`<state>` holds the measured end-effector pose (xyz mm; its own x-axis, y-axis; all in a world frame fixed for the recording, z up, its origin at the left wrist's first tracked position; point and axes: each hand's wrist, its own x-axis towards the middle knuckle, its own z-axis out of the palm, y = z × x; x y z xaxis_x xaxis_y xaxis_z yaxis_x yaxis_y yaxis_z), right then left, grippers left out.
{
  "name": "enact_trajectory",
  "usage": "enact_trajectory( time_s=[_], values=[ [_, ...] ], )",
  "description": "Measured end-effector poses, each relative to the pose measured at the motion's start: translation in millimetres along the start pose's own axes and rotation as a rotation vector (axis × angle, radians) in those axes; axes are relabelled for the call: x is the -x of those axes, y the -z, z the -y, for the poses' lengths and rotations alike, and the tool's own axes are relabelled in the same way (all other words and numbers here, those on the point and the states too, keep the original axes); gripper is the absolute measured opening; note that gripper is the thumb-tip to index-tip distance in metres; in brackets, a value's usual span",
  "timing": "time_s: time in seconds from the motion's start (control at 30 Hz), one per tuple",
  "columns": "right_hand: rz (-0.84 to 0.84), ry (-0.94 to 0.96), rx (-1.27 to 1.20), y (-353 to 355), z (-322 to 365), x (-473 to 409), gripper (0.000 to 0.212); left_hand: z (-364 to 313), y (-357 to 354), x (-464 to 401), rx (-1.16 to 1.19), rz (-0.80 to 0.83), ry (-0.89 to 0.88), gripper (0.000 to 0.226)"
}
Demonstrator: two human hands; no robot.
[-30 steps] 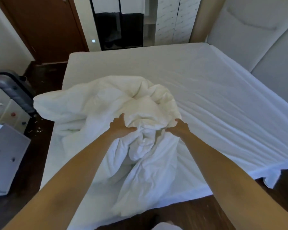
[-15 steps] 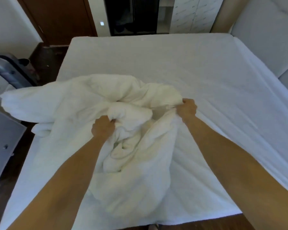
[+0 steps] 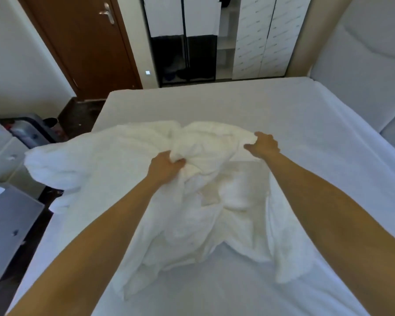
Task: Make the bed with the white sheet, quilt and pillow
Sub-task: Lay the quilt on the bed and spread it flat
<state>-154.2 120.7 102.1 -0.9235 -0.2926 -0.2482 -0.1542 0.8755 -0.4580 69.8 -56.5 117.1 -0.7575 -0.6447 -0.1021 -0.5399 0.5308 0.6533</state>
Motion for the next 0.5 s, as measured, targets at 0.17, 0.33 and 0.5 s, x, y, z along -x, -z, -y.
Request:
enact_trajectory(
  time_s=[0.17,0.33,0.5],
  values=[
    [0.608,-0.034,-0.359,-88,-12,65,0.076,61,-86,44,-0.302,0.799,0.155,0.081],
    [0.761,-0.033,-0.277,-191,-23,143,0.099,94,-69,72,-0.226,1.020,0.385,0.077],
    [0.629,0.172,0.103,-233,-8,179,0.083,151,-11,59,-0.346,0.032,0.079,0.072]
  ],
)
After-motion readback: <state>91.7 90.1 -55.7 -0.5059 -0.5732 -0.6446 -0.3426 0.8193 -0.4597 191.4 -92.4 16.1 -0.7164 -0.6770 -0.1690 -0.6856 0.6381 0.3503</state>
